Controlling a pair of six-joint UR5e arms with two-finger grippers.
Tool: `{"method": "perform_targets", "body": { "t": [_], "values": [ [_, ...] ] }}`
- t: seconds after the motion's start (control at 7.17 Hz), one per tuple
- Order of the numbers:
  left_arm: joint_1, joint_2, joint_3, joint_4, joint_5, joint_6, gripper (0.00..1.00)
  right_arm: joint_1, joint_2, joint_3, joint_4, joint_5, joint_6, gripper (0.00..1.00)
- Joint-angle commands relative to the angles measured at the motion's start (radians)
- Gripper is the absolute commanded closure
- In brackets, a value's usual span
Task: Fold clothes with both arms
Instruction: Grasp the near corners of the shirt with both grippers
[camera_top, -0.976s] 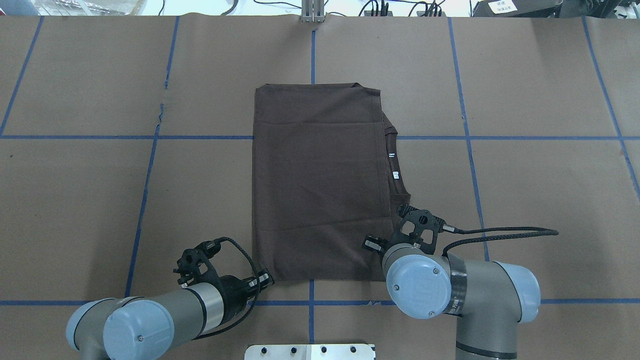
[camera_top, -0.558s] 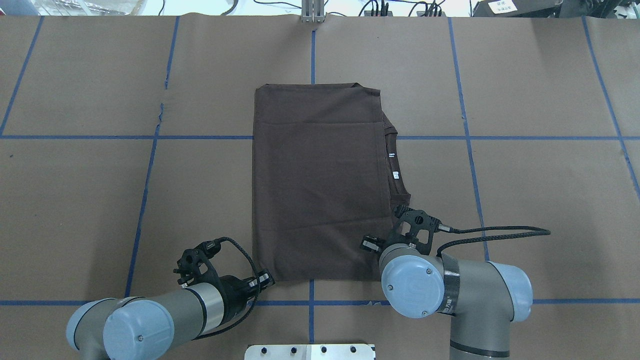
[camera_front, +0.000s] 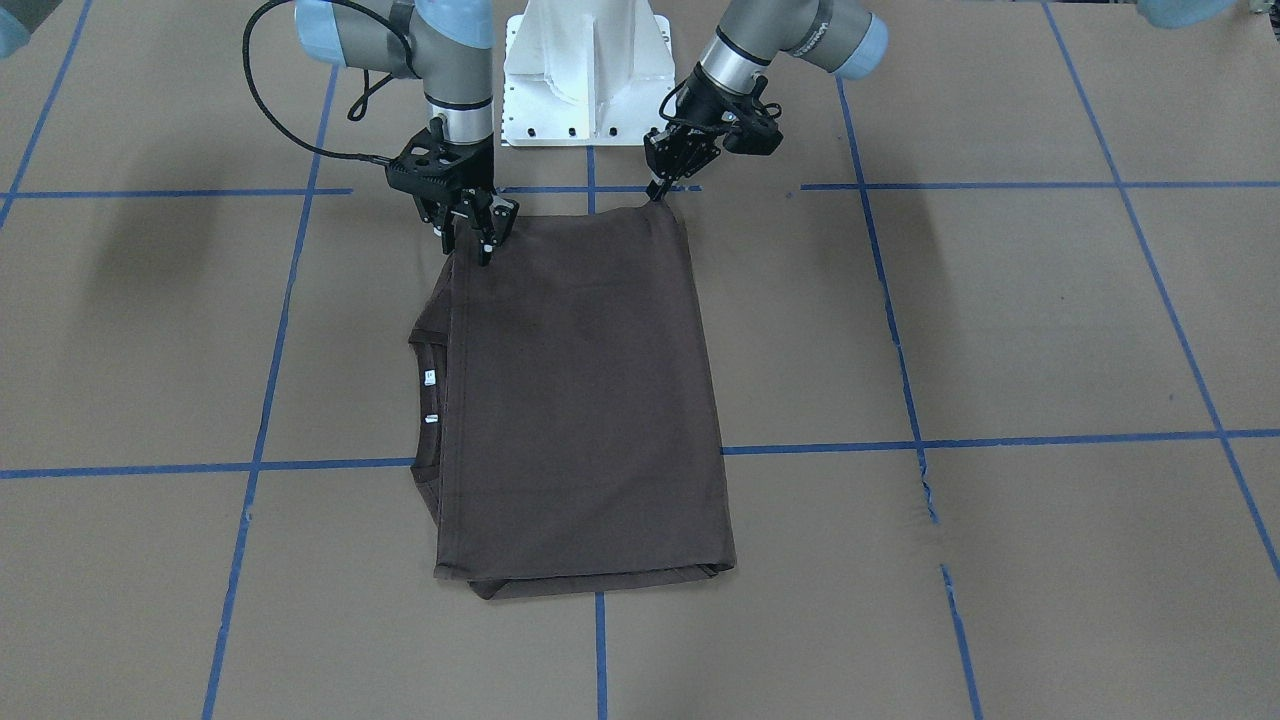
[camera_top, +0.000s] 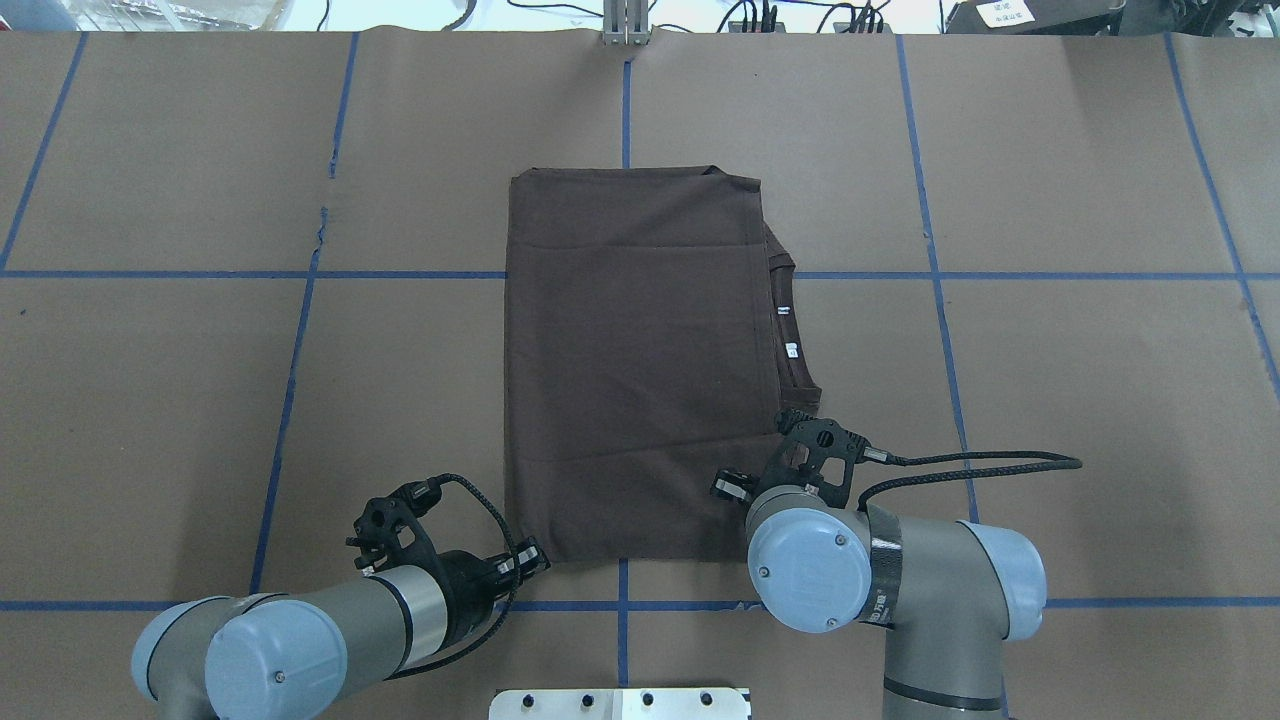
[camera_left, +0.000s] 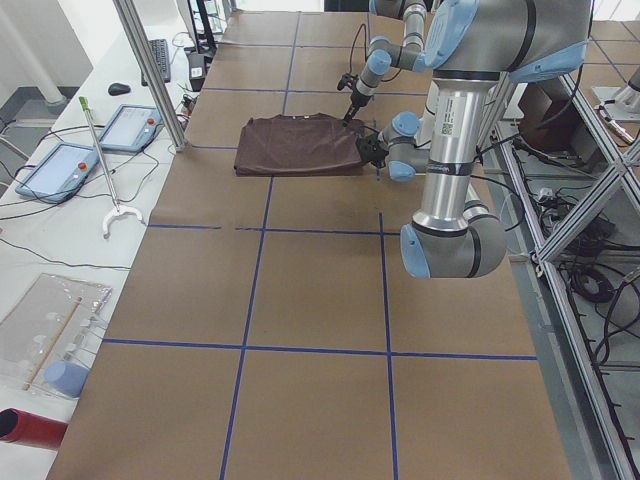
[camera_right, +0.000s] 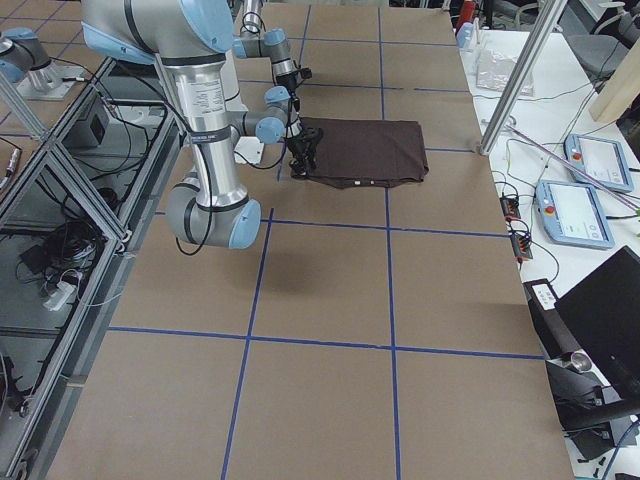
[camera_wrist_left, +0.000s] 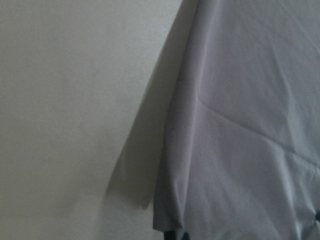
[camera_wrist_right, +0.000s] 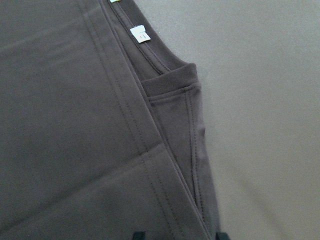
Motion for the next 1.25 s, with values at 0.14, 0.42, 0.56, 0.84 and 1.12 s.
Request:
{"method": "perform_targets", "body": {
  "t": [0.14, 0.42, 0.56, 0.84, 1.12],
  "values": [
    [0.0, 0.001, -0.001, -0.001, 0.0, 0.0, 1.0, -0.001, 0.004, -0.009, -0.001, 0.0, 0.001, 0.58],
    [0.0, 0.001, -0.002, -0.001, 0.0, 0.0, 1.0, -0.001, 0.004, -0.008, -0.003, -0.002, -0.012, 0.45],
    [0.002, -0.001, -0.001, 0.001, 0.0, 0.0, 1.0, 0.0, 0.004, -0.008, -0.003, -0.002, -0.014, 0.45],
    [0.002, 0.001, -0.003, -0.001, -0.001, 0.0, 1.0, 0.0, 0.004, -0.009, -0.003, -0.002, -0.014, 0.48],
    [0.0, 0.001, -0.003, 0.001, -0.001, 0.0, 1.0, 0.0, 0.002, -0.009, -0.003, -0.002, -0.014, 0.52]
  ]
}}
